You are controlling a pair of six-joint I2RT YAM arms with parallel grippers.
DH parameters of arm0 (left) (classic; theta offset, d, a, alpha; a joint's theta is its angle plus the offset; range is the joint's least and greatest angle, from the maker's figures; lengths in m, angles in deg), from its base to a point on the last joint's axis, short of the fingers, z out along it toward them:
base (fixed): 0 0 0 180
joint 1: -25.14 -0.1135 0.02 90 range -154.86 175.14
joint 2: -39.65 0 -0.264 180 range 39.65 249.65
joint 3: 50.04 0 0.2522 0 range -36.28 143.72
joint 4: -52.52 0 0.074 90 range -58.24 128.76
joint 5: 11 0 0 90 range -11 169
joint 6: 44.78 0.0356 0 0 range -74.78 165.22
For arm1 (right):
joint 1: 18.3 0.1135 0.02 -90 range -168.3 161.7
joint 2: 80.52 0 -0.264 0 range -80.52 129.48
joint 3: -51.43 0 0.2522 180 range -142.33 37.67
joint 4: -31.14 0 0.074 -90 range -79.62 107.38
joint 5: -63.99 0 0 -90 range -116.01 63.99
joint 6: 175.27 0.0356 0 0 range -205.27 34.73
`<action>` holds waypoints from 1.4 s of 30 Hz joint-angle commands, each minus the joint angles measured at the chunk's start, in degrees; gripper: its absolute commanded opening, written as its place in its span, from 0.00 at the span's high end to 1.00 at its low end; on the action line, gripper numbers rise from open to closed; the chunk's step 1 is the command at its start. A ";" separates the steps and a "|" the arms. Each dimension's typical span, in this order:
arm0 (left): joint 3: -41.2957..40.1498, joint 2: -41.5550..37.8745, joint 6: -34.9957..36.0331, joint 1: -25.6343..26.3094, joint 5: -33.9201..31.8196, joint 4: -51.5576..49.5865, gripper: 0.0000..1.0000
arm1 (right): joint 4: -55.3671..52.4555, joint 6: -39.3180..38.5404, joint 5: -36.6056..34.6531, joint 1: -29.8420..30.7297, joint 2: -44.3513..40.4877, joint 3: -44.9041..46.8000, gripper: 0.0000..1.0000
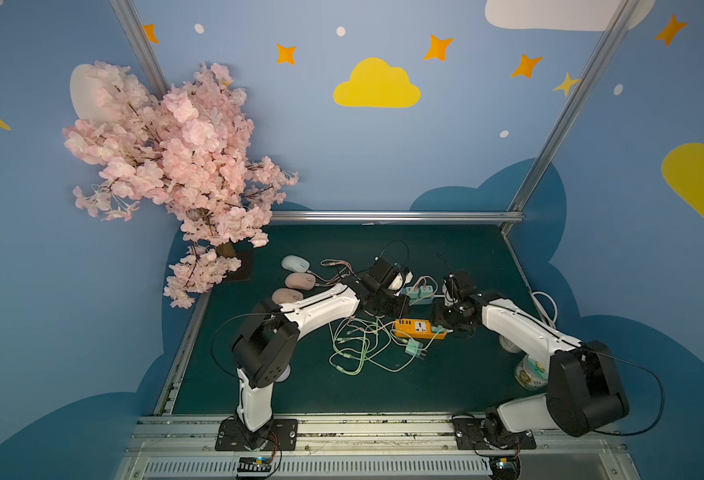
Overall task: Unplug the wireless mouse
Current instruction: Remove the plug from the socket.
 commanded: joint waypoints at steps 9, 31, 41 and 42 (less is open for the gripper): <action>5.52 10.34 1.70 0.87 3.32 -7.74 0.97 | 0.32 0.00 -0.10 -0.24 -0.59 0.52 0.38; 5.93 12.59 3.58 1.10 -3.63 -13.69 0.97 | 0.43 0.26 0.86 -0.21 -1.46 0.69 0.65; 5.63 12.70 3.56 1.34 -3.53 -13.78 0.97 | -1.70 -0.65 -3.73 1.22 -5.24 -0.52 0.67; 5.63 12.68 3.64 1.30 -3.35 -13.78 0.97 | -1.82 -0.79 -4.00 1.40 -5.77 -0.50 0.67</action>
